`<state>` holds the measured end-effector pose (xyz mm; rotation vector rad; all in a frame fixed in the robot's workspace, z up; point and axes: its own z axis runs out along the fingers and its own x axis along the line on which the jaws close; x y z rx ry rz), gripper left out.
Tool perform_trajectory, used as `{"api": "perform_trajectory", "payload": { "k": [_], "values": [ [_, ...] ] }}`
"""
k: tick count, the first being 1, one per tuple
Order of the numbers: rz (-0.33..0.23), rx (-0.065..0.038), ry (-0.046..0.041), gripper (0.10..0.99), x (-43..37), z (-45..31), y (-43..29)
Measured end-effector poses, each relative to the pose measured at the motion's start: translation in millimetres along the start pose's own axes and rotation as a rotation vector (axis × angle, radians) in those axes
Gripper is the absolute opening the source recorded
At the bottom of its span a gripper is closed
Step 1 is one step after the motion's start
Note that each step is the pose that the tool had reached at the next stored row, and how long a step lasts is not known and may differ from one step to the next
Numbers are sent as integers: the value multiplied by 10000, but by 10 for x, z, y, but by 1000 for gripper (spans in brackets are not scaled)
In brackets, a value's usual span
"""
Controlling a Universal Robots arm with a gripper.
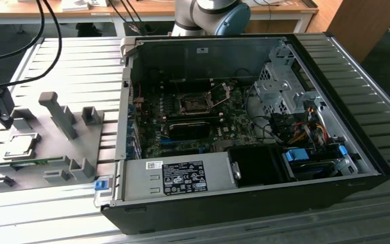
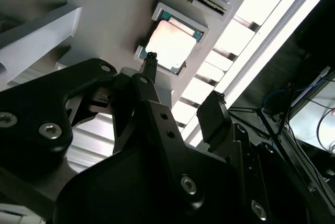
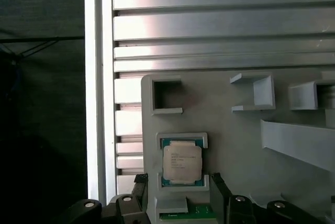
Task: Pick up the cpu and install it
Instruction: 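Pick up the cpu and move it towards the insertion slot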
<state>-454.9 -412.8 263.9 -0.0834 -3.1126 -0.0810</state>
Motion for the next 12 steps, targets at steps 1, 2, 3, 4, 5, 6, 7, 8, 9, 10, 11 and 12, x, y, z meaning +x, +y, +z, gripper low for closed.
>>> {"api": "perform_trajectory", "payload": {
  "k": [1,2,3,4,5,6,7,8,9,10,11,12],
  "values": [
    [-1,0,0,588,-10,17,-1],
    [-2,0,0,588,-16,32,-2],
    [-4,1,2,588,-24,45,-3],
    [-4,2,2,588,-33,55,-4],
    [-4,1,1,588,-39,64,-6],
    [-3,-1,-1,588,-41,71,-6],
    [-2,-1,-1,588,-41,78,-7],
    [-2,0,1,588,-42,81,-7],
    [-4,0,0,588,-43,86,-9],
    [-3,-1,-1,588,-43,93,-9],
    [-3,-1,0,588,-44,98,-9],
    [-3,-1,0,588,-44,103,-9]
  ]
}}
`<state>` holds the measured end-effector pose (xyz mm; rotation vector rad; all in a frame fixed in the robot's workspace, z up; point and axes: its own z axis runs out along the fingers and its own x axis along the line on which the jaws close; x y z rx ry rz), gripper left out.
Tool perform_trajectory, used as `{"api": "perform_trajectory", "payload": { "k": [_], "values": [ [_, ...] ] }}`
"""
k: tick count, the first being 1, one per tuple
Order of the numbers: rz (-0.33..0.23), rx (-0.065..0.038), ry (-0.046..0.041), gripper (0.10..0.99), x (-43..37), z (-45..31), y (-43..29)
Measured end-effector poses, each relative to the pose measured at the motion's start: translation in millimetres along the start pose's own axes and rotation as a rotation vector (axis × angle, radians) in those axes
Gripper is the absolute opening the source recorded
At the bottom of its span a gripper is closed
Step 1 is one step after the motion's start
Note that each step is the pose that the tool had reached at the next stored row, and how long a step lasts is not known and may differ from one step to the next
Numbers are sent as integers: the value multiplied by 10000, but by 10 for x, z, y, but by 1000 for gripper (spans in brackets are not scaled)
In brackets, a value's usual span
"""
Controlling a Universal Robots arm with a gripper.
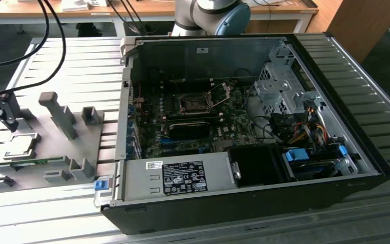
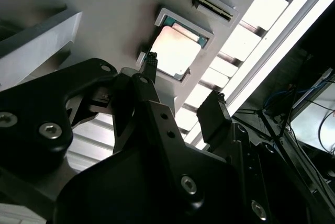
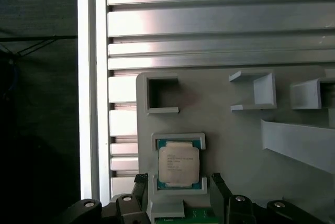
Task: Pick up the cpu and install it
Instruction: 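Pick up the cpu and move it towards the insertion slot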
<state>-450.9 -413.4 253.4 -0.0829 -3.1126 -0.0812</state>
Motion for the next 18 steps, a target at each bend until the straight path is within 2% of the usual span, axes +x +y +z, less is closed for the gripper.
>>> {"api": "perform_trajectory", "payload": {
  "k": [6,11,18],
  "values": [
    [-55,3,6,588,-1,25,-2],
    [-564,16,30,588,-1,36,-4],
    [-589,17,31,588,-2,60,-11]
  ]
}}
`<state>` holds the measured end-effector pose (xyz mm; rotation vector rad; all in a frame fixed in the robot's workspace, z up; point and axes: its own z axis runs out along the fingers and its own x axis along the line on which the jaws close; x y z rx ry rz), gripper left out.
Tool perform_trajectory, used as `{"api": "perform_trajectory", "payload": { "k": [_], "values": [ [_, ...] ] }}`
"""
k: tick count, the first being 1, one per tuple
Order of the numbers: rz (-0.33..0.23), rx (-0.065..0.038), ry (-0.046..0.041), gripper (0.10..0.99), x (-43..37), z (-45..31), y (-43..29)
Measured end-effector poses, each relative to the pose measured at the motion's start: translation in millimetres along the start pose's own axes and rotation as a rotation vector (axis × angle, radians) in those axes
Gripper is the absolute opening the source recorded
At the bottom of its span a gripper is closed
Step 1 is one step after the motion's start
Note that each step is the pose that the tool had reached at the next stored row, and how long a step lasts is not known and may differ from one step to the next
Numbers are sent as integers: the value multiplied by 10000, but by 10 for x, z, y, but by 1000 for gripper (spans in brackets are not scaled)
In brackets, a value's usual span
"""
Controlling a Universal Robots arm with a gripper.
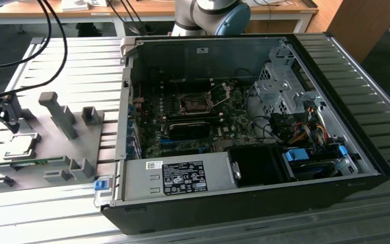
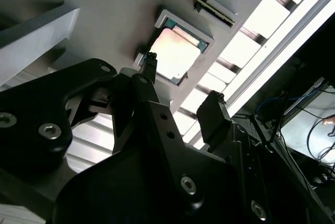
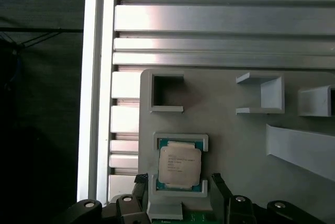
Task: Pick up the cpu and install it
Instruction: 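Pick up the cpu and move it towards the insertion slot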
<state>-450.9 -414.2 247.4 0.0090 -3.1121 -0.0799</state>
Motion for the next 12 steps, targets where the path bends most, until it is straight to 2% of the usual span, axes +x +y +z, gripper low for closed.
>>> {"api": "perform_trajectory", "payload": {
  "k": [12],
  "values": [
    [0,0,0,588,-2,55,-3]
  ]
}}
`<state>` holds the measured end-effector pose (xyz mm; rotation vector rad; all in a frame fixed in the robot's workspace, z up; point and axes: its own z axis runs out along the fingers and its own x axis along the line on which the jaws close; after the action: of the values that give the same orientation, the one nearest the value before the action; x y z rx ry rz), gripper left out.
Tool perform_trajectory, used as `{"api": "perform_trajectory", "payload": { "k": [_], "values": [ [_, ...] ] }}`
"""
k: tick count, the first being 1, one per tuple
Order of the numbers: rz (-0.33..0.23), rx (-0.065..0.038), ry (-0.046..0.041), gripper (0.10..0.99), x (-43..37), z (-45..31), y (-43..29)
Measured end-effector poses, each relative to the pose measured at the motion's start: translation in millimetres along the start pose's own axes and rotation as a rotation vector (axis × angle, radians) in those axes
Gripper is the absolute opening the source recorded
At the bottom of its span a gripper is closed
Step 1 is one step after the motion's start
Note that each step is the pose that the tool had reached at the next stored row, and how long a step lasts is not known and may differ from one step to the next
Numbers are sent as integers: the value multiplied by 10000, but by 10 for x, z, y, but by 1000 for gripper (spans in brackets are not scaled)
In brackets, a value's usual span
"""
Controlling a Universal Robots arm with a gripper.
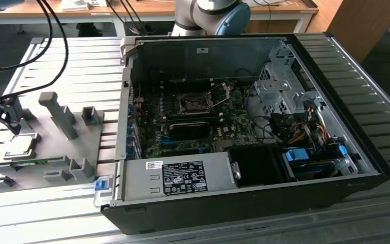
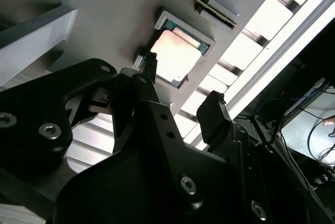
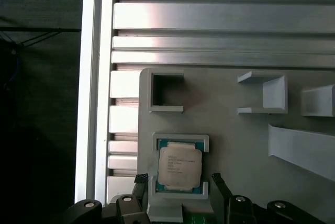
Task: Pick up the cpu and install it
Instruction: 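Pick up the cpu and move it towards the insertion slot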
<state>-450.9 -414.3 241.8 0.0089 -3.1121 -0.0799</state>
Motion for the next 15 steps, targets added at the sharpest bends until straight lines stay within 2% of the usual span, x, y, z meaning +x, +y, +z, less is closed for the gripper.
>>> {"api": "perform_trajectory", "payload": {
  "k": [9,15],
  "values": [
    [-260,8,15,588,-1,39,-4],
    [-43,25,3,588,-3,78,-6]
  ]
}}
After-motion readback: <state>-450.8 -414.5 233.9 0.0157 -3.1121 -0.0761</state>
